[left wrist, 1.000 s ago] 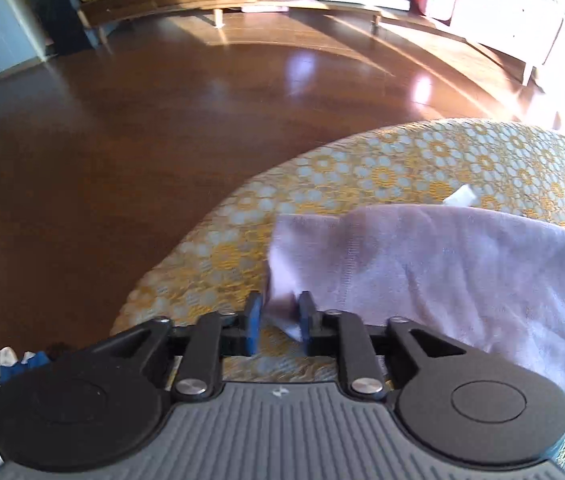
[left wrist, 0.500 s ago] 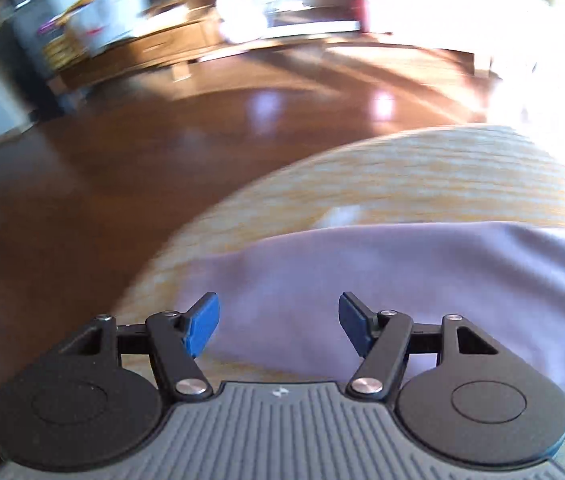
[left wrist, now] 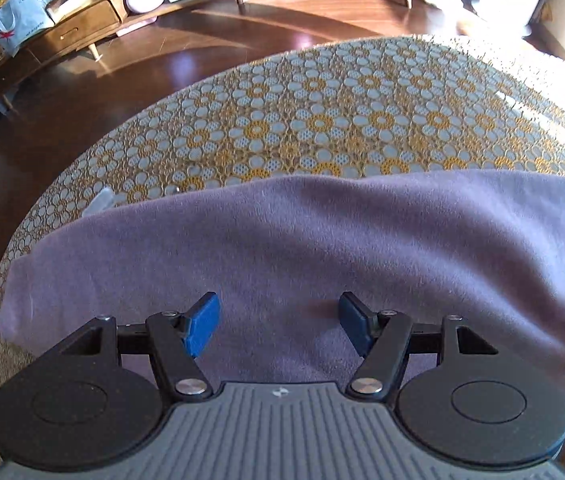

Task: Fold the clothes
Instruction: 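Move the right gripper to the sweatshirt side edge and close on it, then lift the grasped sweatshirt side with the right gripper and fold it over the body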

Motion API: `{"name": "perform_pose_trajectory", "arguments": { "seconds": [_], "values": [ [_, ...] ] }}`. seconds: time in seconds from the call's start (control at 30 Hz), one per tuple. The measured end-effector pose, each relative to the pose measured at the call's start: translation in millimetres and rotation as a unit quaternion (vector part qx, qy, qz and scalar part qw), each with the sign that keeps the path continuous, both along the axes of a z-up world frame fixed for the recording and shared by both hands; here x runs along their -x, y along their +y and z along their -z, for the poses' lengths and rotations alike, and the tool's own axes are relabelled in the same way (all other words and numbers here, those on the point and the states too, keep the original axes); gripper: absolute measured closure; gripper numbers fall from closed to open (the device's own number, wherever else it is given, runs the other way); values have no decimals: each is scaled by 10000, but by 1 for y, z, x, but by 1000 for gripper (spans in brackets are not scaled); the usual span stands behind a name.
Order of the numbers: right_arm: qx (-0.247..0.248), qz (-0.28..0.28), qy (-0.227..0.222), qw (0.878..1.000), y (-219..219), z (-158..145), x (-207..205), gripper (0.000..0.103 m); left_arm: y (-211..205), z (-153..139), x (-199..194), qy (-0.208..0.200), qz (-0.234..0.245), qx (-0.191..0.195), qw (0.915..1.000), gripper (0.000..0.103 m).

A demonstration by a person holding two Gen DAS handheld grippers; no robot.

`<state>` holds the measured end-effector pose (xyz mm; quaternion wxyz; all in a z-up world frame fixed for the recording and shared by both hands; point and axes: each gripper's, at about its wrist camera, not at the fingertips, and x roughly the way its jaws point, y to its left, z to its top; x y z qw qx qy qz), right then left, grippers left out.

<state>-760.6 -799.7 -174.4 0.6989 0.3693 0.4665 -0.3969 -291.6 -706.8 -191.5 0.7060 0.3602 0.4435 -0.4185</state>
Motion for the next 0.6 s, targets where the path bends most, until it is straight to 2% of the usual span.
{"name": "perform_pose_trajectory", "arguments": {
  "seconds": [0.1,0.2,0.3,0.4,0.47,0.6],
  "values": [
    [-128,-123,40,9998,0,9,-4,0,2,4,-4,74,-267,-75,9996,26],
    [42,-367,45,9993,7,2,-9,0,4,6,-13,301,-610,-99,9976,21],
    [347,-556,265,9975,2,-5,-12,0,1,4,-9,103,-435,-180,9988,20],
    [436,-580,364,9967,-8,0,-13,0,-3,3,2,-251,-81,-239,9994,20],
    [384,-609,418,9965,-14,8,-15,0,-5,4,6,-423,14,-274,9987,15],
    [347,-611,259,9972,-11,6,-15,0,-7,5,1,-387,3,-345,9987,10]
  ]
}}
